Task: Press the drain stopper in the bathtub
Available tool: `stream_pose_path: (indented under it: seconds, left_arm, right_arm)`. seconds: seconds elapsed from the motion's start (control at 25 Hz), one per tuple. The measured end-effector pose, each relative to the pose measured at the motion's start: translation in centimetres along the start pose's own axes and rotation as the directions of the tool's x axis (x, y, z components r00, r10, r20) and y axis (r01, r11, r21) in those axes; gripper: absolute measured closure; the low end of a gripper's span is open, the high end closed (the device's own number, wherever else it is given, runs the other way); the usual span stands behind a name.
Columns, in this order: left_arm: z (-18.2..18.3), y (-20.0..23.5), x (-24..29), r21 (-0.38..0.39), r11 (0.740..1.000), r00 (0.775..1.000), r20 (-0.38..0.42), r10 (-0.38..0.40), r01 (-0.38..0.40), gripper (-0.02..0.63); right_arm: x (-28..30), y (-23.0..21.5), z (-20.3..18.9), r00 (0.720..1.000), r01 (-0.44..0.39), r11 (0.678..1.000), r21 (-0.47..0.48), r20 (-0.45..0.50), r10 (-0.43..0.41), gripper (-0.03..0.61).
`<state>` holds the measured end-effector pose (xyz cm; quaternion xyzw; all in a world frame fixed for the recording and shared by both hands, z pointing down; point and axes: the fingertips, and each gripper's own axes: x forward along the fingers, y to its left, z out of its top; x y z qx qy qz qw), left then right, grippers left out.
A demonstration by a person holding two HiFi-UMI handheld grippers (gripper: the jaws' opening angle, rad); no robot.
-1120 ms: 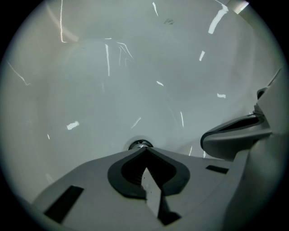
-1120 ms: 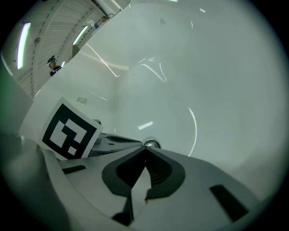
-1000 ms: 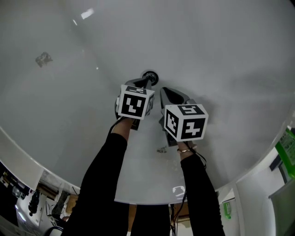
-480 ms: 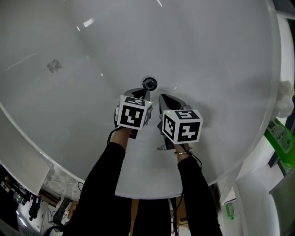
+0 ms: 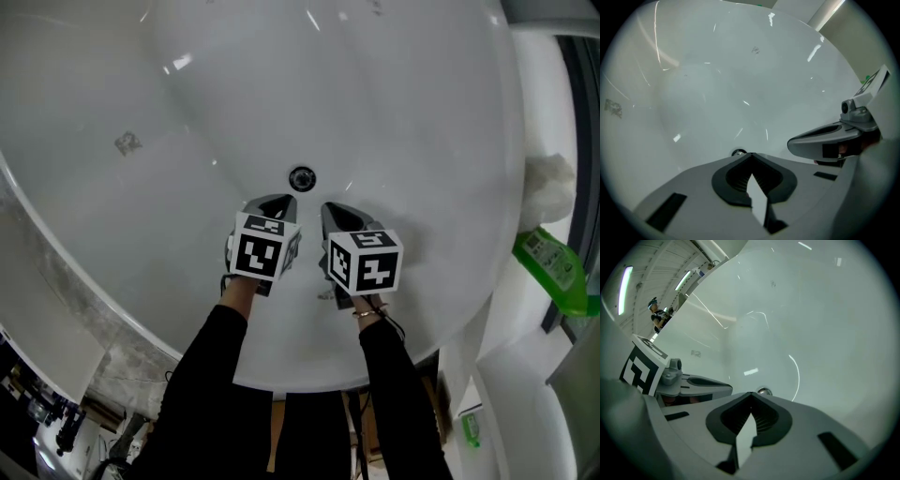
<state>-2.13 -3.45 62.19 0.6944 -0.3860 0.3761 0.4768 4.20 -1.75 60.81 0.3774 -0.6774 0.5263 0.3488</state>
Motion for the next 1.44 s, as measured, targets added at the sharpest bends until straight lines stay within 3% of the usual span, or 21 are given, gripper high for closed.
stream_pose_path:
  seconds: [0.92,1.44]
  left_arm:
    - [1.7,-2.1,-7.8,-0.045,0.999,0.995,0.097,0.005,-0.001,0.606]
    - [1.4,-3.1,-11.2,-0.055,0.998,0.995,0.099,-0.007,0.012,0.606]
  right_arm:
    - [-5.1,3.2,-0.5,1.0,-0.003,1.0,-0.02,0.021,0.004,0.577]
    - [-7.7,5.7,-1.0,1.0,-0.005,1.0,-0.029,0.027,0.006,0.577]
